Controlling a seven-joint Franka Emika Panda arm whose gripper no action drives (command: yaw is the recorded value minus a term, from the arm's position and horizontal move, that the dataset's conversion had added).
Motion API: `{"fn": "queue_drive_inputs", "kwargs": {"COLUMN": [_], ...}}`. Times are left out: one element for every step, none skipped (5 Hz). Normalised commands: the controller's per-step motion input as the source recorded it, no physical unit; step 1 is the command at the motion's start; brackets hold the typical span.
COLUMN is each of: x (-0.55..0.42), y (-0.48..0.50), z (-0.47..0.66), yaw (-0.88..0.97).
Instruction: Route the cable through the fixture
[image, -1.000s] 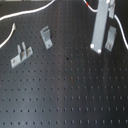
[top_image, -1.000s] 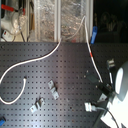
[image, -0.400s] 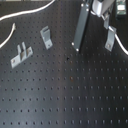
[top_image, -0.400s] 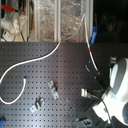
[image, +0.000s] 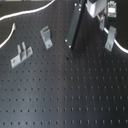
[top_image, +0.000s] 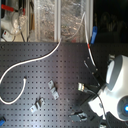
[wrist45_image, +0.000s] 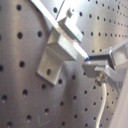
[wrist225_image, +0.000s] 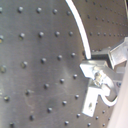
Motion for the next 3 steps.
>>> {"fn": "queue_drive_inputs", "kwargs": {"x": [-0.179, 0.034, 0.0], "y": [0.357, 0.431, 0.0], "z": [0.04, 0.06, 0.01], "yaw": [0.0, 0.0, 0.0]}}
